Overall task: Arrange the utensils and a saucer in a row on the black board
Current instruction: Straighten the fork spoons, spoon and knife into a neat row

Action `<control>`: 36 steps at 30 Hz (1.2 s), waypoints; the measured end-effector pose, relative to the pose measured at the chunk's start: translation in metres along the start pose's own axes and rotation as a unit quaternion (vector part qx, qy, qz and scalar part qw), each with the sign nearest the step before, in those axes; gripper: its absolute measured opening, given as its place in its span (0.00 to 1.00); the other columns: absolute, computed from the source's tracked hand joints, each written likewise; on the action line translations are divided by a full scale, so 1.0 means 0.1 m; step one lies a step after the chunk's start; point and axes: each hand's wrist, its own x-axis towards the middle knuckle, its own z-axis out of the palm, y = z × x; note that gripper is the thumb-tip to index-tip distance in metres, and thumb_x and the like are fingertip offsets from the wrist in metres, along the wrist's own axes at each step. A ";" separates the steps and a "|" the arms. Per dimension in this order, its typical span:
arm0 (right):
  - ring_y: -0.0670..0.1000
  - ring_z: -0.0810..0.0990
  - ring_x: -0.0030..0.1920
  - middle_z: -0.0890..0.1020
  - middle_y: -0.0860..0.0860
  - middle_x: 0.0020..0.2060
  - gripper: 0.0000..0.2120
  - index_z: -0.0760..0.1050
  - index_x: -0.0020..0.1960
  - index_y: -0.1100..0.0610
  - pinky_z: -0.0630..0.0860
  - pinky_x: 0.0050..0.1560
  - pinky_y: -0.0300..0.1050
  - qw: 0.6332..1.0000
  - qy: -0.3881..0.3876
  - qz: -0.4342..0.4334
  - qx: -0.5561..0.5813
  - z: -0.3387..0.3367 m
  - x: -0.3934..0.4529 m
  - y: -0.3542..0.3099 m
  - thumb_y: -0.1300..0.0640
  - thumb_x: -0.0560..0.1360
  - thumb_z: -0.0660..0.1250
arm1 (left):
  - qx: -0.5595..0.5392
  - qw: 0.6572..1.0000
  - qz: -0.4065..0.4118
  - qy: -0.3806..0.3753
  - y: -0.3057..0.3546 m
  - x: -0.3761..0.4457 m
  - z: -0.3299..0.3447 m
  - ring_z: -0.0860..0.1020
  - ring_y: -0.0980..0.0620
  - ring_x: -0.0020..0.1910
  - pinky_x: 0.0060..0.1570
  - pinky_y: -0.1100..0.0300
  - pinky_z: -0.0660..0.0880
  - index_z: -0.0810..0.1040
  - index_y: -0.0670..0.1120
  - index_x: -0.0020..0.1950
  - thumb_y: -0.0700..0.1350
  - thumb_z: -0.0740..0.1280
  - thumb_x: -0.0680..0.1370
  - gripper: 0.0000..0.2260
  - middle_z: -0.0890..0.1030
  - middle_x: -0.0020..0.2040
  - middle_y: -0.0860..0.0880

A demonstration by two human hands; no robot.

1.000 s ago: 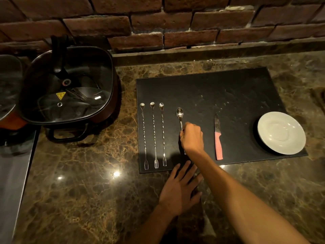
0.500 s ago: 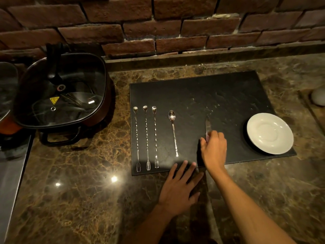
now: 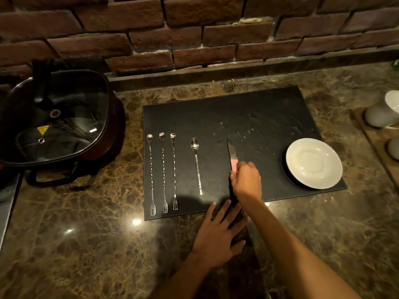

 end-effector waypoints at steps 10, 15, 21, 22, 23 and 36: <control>0.60 0.78 0.53 0.77 0.60 0.53 0.12 0.76 0.57 0.63 0.75 0.50 0.50 0.999 -0.014 -0.031 -0.030 0.12 0.13 -0.29 0.57 0.77 0.65 | -0.025 0.999 0.010 0.024 -0.02 -0.03 0.01 0.50 0.45 0.83 0.78 0.37 0.49 0.67 0.58 0.77 0.64 0.56 0.83 0.24 0.62 0.82 0.50; 0.61 0.78 0.54 0.77 0.60 0.53 0.13 0.75 0.58 0.63 0.75 0.51 0.50 0.999 -0.014 -0.031 -0.031 0.12 0.13 -0.27 0.57 0.77 0.65 | -0.013 1.000 0.007 0.027 -0.01 -0.03 0.02 0.54 0.44 0.82 0.78 0.37 0.50 0.68 0.58 0.76 0.64 0.56 0.82 0.24 0.64 0.81 0.50; 0.61 0.77 0.54 0.77 0.60 0.54 0.13 0.75 0.59 0.62 0.75 0.51 0.51 0.999 -0.010 -0.029 -0.020 0.14 0.12 -0.26 0.57 0.77 0.65 | 0.000 1.000 0.008 0.015 -0.02 -0.03 0.04 0.51 0.44 0.83 0.77 0.38 0.44 0.68 0.58 0.77 0.65 0.54 0.83 0.24 0.63 0.81 0.49; 0.61 0.78 0.54 0.77 0.60 0.53 0.13 0.75 0.58 0.63 0.75 0.50 0.51 0.999 -0.008 -0.030 -0.019 0.14 0.12 -0.26 0.57 0.77 0.65 | -0.001 1.000 0.008 0.015 -0.02 -0.03 0.04 0.51 0.44 0.83 0.77 0.38 0.44 0.68 0.58 0.77 0.65 0.54 0.83 0.24 0.63 0.81 0.50; 0.61 0.78 0.53 0.77 0.60 0.53 0.13 0.75 0.58 0.63 0.75 0.50 0.51 0.999 -0.006 -0.031 -0.018 0.14 0.12 -0.26 0.57 0.77 0.65 | 0.000 1.000 0.008 0.015 -0.02 -0.03 0.04 0.51 0.44 0.83 0.77 0.38 0.44 0.68 0.58 0.77 0.65 0.54 0.83 0.24 0.63 0.81 0.50; 0.62 0.77 0.54 0.77 0.59 0.54 0.18 0.75 0.60 0.61 0.74 0.51 0.52 0.999 -0.012 -0.026 0.028 0.13 0.09 -0.13 0.51 0.75 0.67 | 0.018 0.999 0.011 0.039 -0.01 -0.01 0.09 0.53 0.43 0.82 0.77 0.38 0.47 0.66 0.58 0.76 0.65 0.56 0.82 0.24 0.64 0.80 0.49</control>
